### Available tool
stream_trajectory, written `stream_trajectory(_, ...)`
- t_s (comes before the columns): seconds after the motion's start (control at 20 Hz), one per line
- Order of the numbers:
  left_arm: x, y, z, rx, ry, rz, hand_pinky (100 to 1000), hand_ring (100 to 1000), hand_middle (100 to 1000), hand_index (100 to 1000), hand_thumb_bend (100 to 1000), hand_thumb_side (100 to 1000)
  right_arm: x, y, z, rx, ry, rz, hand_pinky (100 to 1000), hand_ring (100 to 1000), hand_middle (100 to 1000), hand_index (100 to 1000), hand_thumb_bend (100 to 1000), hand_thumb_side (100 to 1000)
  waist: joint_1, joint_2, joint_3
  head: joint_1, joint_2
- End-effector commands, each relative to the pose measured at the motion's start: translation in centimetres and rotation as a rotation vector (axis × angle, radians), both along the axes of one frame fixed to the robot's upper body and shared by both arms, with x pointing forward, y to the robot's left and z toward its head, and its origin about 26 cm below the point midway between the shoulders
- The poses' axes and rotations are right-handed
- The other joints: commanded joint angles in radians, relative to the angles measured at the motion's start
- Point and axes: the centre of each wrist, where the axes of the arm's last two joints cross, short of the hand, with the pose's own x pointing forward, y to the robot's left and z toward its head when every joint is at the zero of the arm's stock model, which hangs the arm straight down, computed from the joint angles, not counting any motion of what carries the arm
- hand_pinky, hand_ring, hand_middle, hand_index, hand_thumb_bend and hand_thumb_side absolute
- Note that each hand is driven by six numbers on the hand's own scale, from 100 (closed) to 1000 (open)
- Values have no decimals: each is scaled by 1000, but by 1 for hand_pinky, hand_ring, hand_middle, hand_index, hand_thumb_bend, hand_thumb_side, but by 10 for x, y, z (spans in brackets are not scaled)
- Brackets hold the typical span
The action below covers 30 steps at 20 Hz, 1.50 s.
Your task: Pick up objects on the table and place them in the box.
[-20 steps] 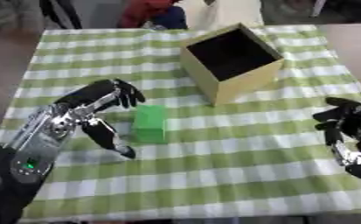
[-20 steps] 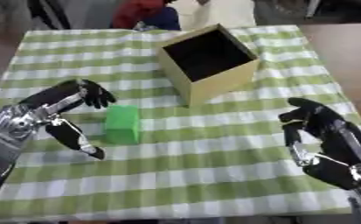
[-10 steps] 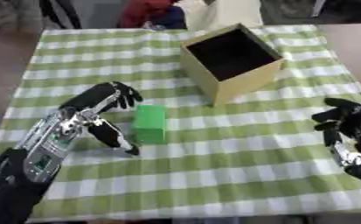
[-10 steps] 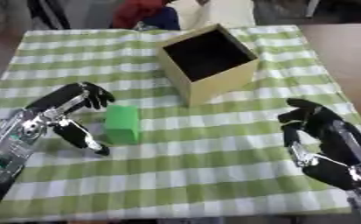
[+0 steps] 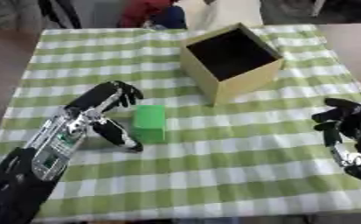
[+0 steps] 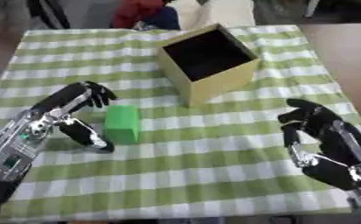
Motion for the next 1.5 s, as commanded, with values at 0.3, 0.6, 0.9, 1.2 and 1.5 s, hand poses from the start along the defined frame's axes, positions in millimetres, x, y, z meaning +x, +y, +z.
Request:
stream_trajectory(0.3,6,-4,6,-7,-28,-6,638,606,561,744,905,168,0,0,6,-8,-20,7,699,772,619,879,100,246,-4,-10,-1,1,5)
stream_trajectory(0.6,7,-8,6,-44,-33,-7,615,560,500,667,858,160,0,1,6,-7,-20,9,699,772,619,879,100,248,-4,-10,-2,2,5)
stream_trajectory(0.9,8,-12,4,-111,-53,18,591,502,432,600,821,144,1,1,6,-4,-21,11,699,772,619,879,100,249,-4,-10,-5,2,5)
stream_trajectory(1.2,9,-14,2,-176,-87,51,553,427,330,506,708,127,1,1,7,-2,-21,8,699,772,619,878,100,250,-2,-10,-9,2,5)
stream_trajectory(1.5,11,-13,4,-247,-137,96,537,401,300,479,663,169,1,1,6,-2,-19,7,699,772,619,878,100,252,-1,-10,-11,-1,5)
